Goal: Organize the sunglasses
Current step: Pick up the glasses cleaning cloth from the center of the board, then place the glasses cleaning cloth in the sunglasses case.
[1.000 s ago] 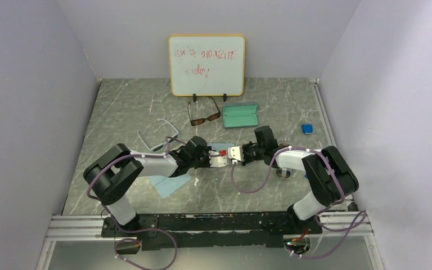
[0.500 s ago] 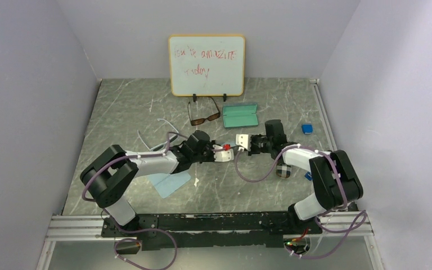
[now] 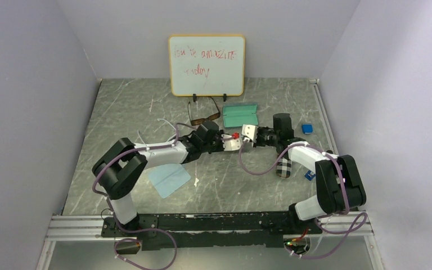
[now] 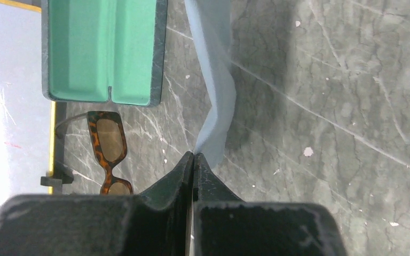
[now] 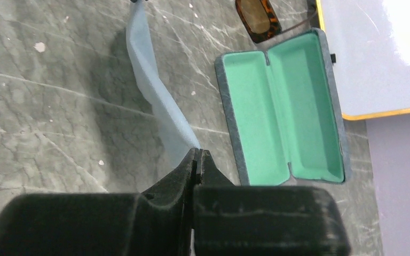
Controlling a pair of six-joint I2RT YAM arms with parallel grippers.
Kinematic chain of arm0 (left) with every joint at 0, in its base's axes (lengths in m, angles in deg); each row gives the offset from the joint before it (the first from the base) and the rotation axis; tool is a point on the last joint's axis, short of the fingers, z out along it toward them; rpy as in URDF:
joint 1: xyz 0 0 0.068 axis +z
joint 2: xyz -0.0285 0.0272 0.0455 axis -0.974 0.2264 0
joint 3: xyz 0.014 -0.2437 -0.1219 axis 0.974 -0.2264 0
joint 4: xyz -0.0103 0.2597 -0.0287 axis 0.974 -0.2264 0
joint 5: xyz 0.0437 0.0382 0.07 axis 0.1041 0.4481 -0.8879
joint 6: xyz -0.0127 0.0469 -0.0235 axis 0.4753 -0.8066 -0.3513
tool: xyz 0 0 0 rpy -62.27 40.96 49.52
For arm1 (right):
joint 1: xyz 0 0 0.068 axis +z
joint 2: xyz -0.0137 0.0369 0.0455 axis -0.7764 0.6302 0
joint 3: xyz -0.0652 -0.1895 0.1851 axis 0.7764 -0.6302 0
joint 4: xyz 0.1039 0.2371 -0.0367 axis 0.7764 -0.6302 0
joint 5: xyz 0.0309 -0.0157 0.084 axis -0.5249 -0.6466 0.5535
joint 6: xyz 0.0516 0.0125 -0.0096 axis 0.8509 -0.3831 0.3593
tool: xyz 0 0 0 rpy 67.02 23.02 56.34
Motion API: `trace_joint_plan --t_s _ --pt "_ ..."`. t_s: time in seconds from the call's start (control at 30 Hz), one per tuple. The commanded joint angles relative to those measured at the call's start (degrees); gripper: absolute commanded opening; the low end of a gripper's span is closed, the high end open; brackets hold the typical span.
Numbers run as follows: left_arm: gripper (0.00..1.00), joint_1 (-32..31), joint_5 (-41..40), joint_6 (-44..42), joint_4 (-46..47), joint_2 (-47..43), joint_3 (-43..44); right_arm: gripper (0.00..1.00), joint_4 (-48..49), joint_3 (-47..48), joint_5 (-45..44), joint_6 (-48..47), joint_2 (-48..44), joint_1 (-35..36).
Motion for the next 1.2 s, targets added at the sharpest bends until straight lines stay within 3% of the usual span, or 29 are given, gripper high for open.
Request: trace_joint_plan --t_s 0.0,0.6,1.17 --pt "0.05 0.10 -1.83 2.14 -0.61 2.40 4.25 0.00 -0.60 2.68 0.55 1.15 -1.62 -1.41" --pt "0.05 1.22 -9.12 6.46 -2.71 16.39 19.21 0.00 5.36 5.75 -4.85 5.53 6.18 -4.27" --pt "0.05 1.43 -15.19 6.59 -2.77 22.64 27.33 0.00 10.08 10.58 -5.64 9.87 14.15 -4.90"
